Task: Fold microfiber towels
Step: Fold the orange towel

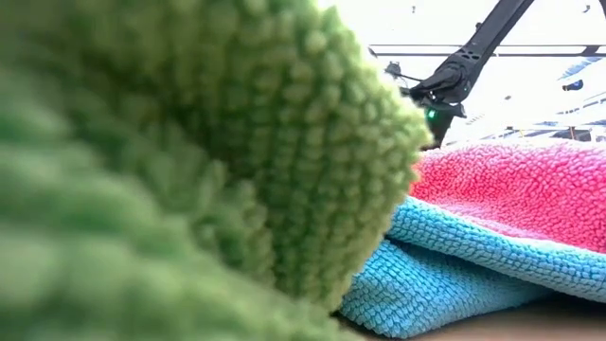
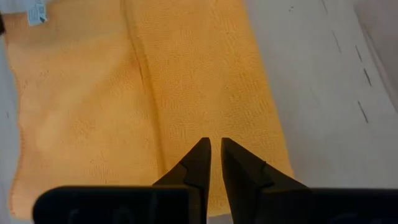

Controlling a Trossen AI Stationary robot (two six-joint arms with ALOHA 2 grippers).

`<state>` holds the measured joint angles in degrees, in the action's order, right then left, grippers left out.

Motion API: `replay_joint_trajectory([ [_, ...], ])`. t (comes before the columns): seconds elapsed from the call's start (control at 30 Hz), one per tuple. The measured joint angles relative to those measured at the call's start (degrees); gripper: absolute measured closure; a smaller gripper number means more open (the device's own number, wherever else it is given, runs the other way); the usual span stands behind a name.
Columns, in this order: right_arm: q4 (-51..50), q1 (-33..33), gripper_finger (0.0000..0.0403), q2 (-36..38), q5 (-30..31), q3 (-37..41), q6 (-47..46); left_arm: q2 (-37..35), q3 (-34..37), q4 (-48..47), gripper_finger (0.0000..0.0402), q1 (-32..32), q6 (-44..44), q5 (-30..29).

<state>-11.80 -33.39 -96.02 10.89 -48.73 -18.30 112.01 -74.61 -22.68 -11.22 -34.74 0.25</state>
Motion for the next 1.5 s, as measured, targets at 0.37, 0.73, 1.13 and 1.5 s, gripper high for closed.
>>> replay_joint_trajectory([
  [0.37, 1.1, 0.7, 0.0222, -4.1, -1.3, -0.3, 0.8, 0.0, 0.0, -0.1, 0.0352, 0.0, 0.0, 0.0],
  [0.73, 1.3, 2.3, 0.0370, -4.1, -0.5, -0.2, 5.1, 0.0, 0.0, -0.6, 0.0362, 0.0, -0.1, -0.5],
  [1.13, -0.9, 6.3, 0.0398, 1.6, -0.7, 0.2, 18.9, -2.3, -0.1, -2.1, 0.0374, -0.3, 2.4, -0.6],
  [1.5, -1.3, 15.0, 0.0399, 6.0, -0.8, 0.1, 31.5, -3.0, 0.0, -3.3, 0.0349, -3.8, 14.7, -2.9],
])
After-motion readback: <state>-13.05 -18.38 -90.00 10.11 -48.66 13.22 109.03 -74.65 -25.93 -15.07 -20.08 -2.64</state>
